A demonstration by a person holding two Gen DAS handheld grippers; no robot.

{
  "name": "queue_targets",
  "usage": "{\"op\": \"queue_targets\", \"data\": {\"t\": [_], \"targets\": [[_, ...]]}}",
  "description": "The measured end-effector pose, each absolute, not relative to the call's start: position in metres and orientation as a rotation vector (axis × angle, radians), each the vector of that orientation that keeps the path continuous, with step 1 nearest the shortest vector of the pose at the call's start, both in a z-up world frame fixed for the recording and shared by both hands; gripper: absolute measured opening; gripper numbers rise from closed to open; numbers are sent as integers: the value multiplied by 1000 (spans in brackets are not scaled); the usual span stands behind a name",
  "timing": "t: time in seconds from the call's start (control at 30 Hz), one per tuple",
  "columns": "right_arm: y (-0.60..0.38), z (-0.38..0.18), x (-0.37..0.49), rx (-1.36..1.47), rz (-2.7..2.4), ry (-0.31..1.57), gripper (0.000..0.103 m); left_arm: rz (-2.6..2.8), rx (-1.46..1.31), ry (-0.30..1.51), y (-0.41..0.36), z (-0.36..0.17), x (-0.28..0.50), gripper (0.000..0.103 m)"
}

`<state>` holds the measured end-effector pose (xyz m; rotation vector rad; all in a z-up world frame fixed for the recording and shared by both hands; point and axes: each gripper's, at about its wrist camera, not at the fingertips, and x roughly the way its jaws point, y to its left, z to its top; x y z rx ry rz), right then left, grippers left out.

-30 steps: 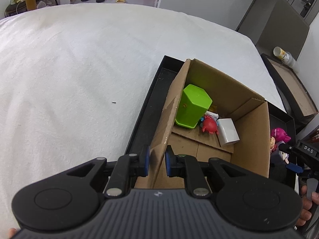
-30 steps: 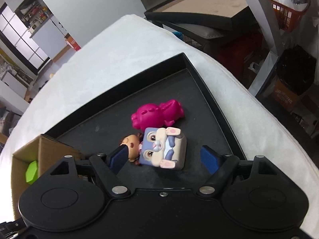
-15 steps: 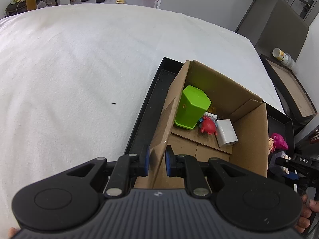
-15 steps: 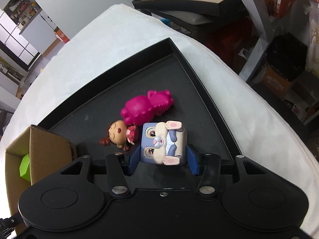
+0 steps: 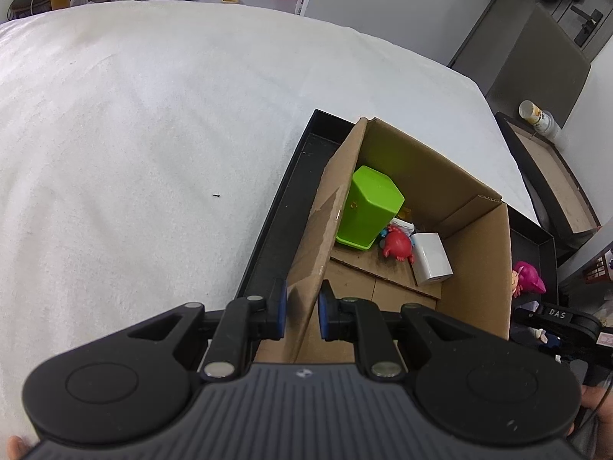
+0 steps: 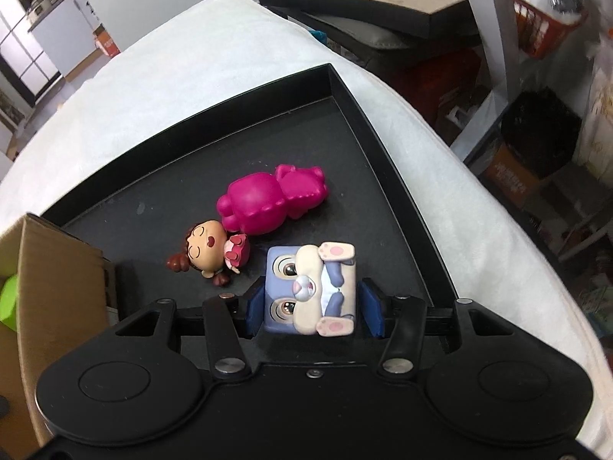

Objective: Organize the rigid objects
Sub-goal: 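Close the right gripper on the blue-white cube toy and lift it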

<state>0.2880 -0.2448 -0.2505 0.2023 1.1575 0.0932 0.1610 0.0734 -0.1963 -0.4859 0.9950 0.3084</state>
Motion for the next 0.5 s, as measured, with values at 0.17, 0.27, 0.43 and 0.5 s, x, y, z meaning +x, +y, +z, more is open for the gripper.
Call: {"op": "queue_targets", "data": {"t": [0.17, 0.27, 0.43, 0.5], "targets": [[-243, -248, 284, 202, 97, 1156, 47, 299, -491, 991, 75, -197, 160, 15], [-242, -242, 280, 181, 96, 1135, 44, 293, -487, 986, 74, -196, 159, 15], [-240, -232, 276, 199, 126, 1110, 44, 287, -504, 982, 77, -196, 156, 16], [-241, -226, 274, 212, 136, 1098, 44, 283, -514, 982, 79, -195, 155, 16]]}}
